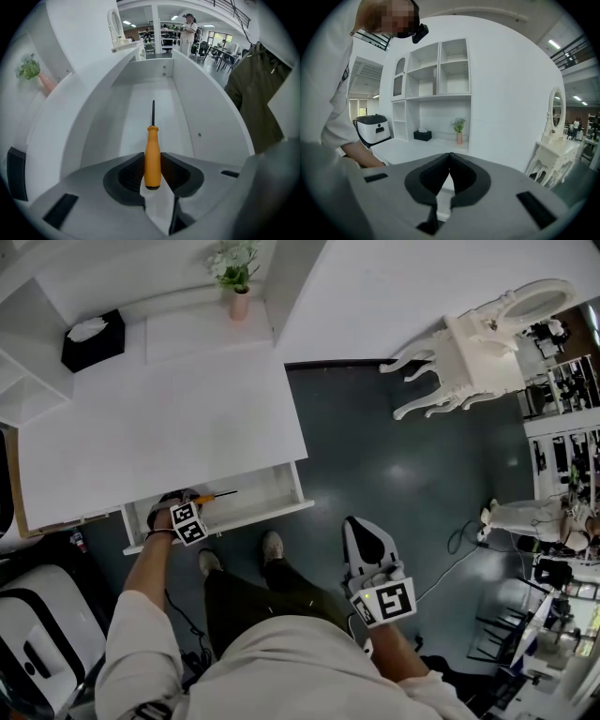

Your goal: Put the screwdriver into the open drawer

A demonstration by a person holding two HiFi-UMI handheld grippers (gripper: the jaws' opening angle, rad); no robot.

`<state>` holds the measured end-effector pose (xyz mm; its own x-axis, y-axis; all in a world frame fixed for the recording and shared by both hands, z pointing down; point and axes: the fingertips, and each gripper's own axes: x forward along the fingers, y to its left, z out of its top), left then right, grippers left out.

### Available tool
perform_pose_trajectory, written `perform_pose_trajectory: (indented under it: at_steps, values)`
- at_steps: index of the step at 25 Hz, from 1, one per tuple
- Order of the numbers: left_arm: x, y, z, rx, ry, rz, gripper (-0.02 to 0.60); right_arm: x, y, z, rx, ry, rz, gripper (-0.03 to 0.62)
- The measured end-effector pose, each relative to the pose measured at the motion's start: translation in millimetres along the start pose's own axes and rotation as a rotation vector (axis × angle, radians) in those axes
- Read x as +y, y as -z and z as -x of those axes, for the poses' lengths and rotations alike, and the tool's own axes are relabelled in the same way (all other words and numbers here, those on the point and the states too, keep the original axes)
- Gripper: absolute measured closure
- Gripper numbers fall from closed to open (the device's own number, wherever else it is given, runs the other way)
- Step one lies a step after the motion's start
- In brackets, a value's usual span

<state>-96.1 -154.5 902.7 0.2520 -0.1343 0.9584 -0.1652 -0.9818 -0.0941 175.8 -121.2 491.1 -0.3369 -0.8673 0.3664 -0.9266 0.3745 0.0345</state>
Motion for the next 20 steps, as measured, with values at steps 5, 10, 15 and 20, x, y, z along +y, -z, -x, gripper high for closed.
perform_pose_trajectory:
  at_steps: [5, 10, 15, 20]
  values:
    - [-3, 2, -12, 0.007, 0.016, 0.005, 0.471, -2, 8, 0, 0.018, 0.007, -0.003, 0.591]
    - [-5, 4, -20, 0.013, 0.029, 0.017, 0.471, -5, 13, 0, 0.028, 0.009, -0.006, 0.590]
    - [-4, 6, -23, 0.008, 0.040, 0.015, 0.471, -6, 18, 1, 0.038, 0.015, -0.007, 0.591]
    - [-5, 5, -24, 0.004, 0.045, 0.015, 0.471, -6, 20, 3, 0.039, 0.017, -0.010, 0.591]
